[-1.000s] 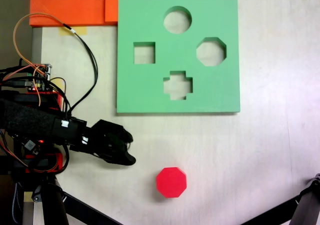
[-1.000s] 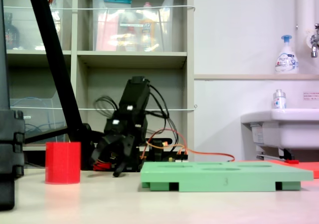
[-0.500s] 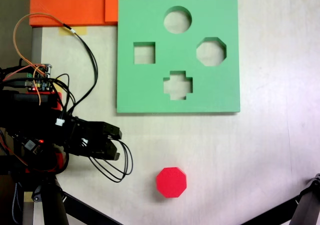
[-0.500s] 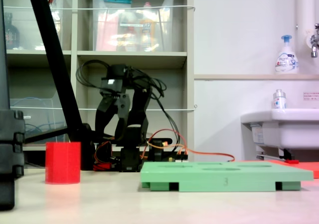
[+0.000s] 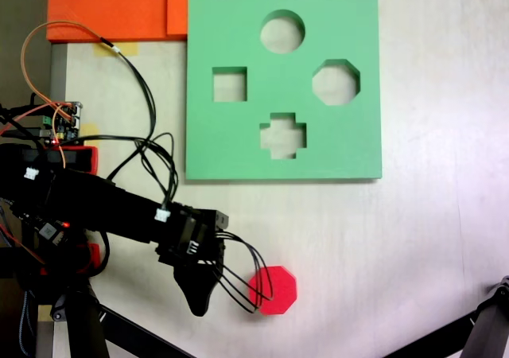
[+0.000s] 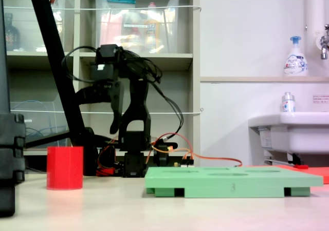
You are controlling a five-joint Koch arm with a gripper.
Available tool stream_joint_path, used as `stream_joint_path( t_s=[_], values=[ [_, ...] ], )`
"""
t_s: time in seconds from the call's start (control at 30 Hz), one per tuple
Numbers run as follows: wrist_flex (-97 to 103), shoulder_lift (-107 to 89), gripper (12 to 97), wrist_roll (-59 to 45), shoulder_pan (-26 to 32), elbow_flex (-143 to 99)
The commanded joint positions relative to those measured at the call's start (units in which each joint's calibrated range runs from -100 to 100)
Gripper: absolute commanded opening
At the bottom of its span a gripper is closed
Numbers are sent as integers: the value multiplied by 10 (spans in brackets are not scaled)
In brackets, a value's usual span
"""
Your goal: Put the octagonal pillar block into the corresponding hole
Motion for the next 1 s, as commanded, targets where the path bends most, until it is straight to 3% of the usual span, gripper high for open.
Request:
stream_joint_path(
  t_s=[0.0, 0.53, 0.97],
  values=[
    [-35, 41, 932, -11, -7, 64],
    [-35, 386, 930, -22, -18, 284],
    [-35, 513, 928, -35, -20, 318]
  ],
)
